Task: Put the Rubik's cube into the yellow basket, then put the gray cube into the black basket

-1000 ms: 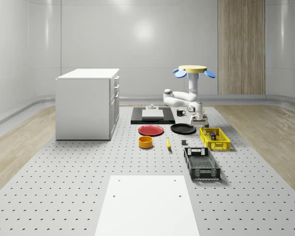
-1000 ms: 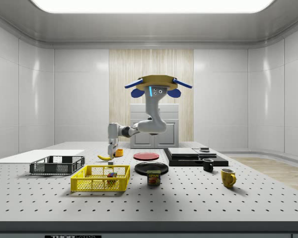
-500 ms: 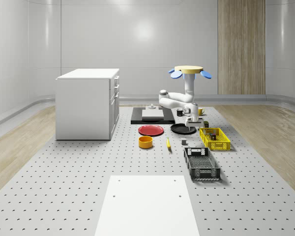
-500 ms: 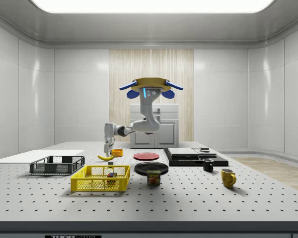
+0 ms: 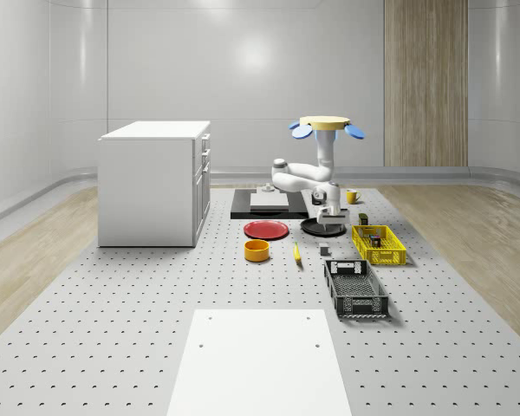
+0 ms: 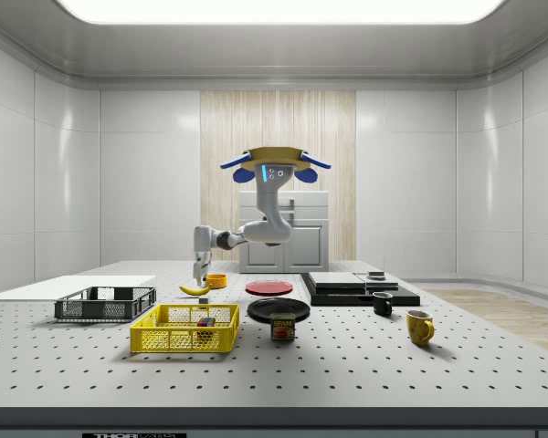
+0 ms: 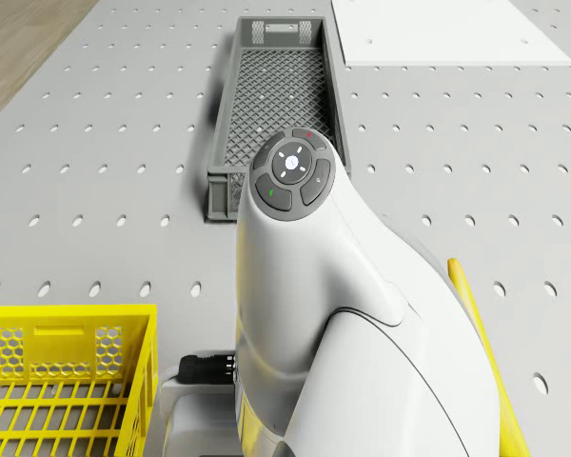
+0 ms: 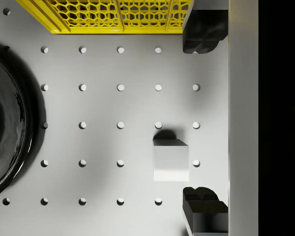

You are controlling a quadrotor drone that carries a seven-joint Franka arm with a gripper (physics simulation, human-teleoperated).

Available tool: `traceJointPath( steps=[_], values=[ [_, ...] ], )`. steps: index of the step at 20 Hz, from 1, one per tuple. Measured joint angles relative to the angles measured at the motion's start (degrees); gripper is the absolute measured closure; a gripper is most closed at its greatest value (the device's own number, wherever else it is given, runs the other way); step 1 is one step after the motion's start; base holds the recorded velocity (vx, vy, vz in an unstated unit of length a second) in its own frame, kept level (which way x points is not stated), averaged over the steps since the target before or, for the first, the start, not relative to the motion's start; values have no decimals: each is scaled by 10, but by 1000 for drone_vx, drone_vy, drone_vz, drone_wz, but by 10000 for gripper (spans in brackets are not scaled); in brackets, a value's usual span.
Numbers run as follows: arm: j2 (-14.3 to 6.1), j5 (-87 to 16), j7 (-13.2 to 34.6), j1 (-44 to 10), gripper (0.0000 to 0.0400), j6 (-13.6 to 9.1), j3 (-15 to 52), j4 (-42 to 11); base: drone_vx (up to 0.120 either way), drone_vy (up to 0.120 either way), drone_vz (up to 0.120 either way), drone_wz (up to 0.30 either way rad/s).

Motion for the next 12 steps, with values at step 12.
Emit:
traceJointPath(
  steps=[12],
  values=[
    [-1, 0, 0, 0, 0, 1, 0, 0, 0, -87, -103, 0]
  ],
)
